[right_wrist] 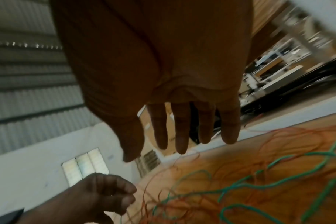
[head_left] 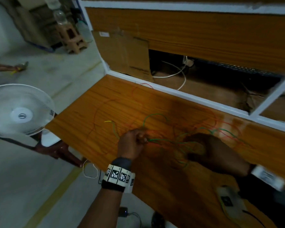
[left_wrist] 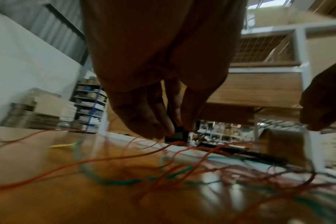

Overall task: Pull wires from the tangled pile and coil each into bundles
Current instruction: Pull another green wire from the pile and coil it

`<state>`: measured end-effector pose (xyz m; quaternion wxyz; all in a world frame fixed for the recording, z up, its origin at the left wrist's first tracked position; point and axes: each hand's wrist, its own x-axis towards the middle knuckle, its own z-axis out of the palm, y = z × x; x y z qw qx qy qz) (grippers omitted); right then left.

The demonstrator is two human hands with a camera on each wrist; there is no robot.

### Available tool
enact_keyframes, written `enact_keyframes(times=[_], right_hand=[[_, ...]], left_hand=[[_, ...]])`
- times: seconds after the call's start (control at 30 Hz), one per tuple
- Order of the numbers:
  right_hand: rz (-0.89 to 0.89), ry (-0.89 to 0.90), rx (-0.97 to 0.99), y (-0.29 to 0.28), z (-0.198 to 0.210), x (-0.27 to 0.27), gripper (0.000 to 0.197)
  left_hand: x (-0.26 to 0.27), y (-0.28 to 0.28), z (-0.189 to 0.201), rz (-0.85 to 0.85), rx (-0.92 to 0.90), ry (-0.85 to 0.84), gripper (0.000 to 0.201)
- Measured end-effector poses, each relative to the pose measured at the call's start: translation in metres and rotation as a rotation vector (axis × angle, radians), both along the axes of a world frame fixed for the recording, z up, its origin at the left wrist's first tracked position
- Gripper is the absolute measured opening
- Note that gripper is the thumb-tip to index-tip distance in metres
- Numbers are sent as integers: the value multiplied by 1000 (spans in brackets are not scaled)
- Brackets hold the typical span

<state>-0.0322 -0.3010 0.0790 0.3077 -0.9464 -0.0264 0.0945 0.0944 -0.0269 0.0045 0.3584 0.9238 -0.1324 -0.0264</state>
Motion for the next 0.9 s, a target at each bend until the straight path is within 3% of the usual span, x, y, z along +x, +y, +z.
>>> enact_keyframes(times=[0.1,0.2,0.27,0.37,0.4,0.6,0.67,0.73,0.83,0.9], right_hand=[[10,4,-67,36,-26,42,52],[6,65,-86,60,-51,77,48],[13,118,-187,65,-67,92,43],[58,180,-288,68,-84,98,65],[60,169,-283,67,-89,98,65],[-122,-44,-62,43,-42,84,16],[-217,-135,-62,23,-28,78,17],[-269,-190,-89,9,-27,76,17],[-274,-147,-114,9,-31,75,49],[-249,-161,-107,21,-31,72,50]], left_hand=[[11,40,-34,33,205,-21,38],[14,60,-63,60,345,79,36],[11,64,-69,32,308,72,37],[11,65,-67,7,223,37,38],[12,65,-67,7,201,33,40],[12,67,-75,94,118,72,61],[13,67,-74,101,122,98,65],[13,67,-72,65,163,102,52],[11,62,-66,13,219,53,19],[8,59,-64,0,253,11,12]])
